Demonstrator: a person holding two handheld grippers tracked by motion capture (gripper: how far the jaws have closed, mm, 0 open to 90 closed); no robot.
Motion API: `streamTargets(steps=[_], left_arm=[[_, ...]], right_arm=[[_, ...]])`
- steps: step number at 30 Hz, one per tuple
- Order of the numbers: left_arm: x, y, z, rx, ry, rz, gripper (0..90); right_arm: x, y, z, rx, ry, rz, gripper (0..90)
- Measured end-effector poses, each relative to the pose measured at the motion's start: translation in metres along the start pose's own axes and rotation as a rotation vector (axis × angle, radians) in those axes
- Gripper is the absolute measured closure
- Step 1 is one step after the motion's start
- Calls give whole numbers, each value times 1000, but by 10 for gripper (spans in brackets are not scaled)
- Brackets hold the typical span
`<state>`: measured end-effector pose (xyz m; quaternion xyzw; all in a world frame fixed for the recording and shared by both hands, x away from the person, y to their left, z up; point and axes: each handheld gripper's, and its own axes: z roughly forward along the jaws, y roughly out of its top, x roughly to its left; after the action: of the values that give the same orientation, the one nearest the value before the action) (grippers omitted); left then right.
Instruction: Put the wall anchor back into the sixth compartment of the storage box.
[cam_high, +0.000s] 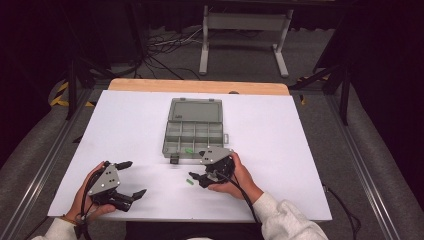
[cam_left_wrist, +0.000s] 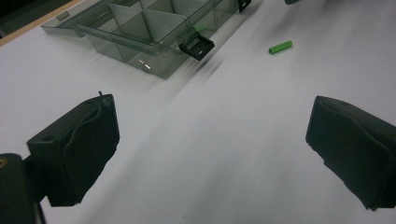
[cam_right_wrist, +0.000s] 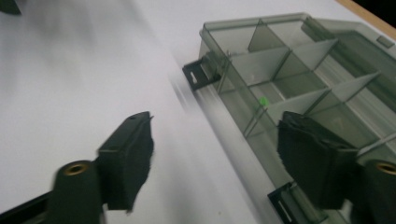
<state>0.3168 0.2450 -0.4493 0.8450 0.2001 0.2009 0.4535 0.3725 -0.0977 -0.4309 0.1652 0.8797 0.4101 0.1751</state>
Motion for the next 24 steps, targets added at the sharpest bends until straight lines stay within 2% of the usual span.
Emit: streamTargets(steps=[6,14,19,24], left_arm=[[0,0,0,1,0,1,36],[0,0,0,-1,1,-1,36],[0,0,0,-1,2,-2,37],[0,0,0,3,1,2,37]], right_arm=[[5,-10,6,43,14,3,159],[11,-15,16,84,62,7,148],[12,-18,21,105,75,21,182],[13,-18,25,99,109,45,269]])
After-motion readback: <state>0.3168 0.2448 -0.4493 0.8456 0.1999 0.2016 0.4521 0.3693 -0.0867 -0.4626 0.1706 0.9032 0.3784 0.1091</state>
